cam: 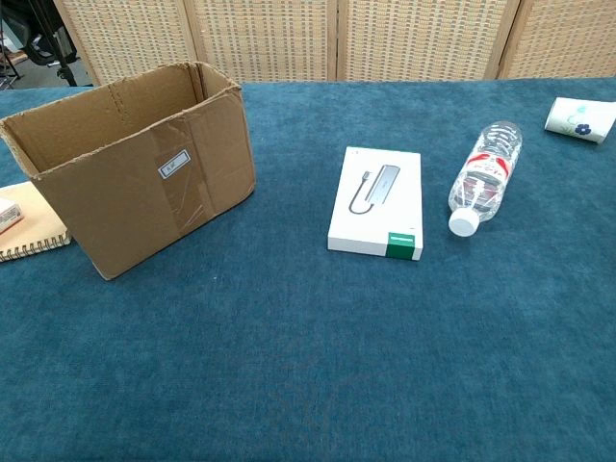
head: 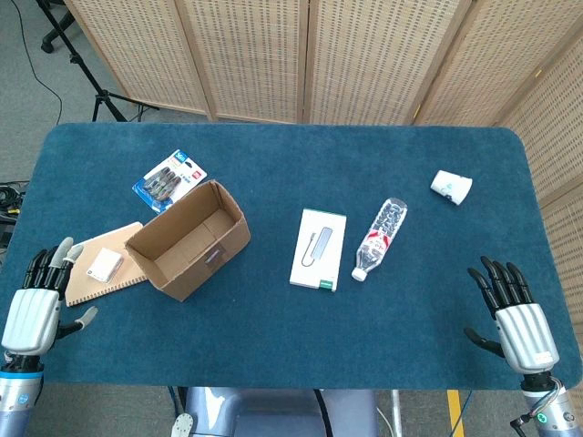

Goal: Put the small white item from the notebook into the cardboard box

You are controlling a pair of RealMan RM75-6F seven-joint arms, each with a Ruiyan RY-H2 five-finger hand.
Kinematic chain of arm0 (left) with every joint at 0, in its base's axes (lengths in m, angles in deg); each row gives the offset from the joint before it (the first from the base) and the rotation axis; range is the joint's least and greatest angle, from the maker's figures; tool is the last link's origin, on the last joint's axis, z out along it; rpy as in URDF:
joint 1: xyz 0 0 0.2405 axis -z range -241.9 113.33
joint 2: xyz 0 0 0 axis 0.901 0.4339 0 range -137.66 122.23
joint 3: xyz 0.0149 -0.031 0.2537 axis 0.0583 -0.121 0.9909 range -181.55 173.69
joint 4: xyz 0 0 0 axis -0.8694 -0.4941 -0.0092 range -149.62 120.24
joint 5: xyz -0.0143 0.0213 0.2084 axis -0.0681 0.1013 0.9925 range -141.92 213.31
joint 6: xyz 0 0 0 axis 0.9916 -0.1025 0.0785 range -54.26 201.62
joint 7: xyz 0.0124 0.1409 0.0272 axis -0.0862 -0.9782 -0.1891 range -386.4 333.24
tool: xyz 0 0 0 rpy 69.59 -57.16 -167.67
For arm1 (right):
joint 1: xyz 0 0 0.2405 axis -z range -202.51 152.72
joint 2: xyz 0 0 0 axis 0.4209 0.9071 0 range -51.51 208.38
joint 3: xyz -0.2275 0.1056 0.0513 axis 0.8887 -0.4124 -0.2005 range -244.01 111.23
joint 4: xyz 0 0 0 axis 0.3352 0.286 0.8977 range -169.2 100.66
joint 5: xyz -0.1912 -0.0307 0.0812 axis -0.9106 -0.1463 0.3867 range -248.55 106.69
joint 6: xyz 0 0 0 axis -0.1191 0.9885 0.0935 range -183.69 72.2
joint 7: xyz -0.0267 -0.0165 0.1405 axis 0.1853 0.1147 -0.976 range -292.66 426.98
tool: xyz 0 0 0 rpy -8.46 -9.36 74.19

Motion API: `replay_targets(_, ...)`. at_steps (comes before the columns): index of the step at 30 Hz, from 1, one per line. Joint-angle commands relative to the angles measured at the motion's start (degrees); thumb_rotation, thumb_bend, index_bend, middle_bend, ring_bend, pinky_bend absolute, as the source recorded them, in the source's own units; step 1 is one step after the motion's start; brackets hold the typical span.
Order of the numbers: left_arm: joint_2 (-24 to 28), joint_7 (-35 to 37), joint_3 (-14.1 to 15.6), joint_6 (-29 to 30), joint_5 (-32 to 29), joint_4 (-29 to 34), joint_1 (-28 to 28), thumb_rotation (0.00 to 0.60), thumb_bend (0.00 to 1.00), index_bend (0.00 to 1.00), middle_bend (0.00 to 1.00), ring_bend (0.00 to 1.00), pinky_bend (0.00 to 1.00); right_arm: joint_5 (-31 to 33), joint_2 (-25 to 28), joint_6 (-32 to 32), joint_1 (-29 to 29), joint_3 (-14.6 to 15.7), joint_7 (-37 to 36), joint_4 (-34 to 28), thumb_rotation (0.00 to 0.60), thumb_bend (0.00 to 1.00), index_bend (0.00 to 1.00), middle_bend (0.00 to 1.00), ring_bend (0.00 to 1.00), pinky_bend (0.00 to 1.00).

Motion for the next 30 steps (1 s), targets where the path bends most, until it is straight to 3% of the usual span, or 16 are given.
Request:
replay_targets(1, -0.04, -0.02, 0.08, 0.13, 0.12, -0.07, -0.09, 0.6, 0.16, 0.0, 0.0, 0.0, 0.0, -0.09, 0.01, 0.05, 0.02, 0.06, 0.02, -0.01, 0.6, 0.13, 0.08, 0.0, 0.0, 0.0)
replay_targets(30, -0.18, -0.82, 0.14, 0.56, 0.41, -0.05, -0.28, 0.6, 0.16, 0.0, 0.0, 0.0, 0.0, -0.51, 0.06, 0.75, 0.21, 0.1, -0.12, 0.06, 0.6, 0.13, 0.08, 0.0, 0.0, 0.0)
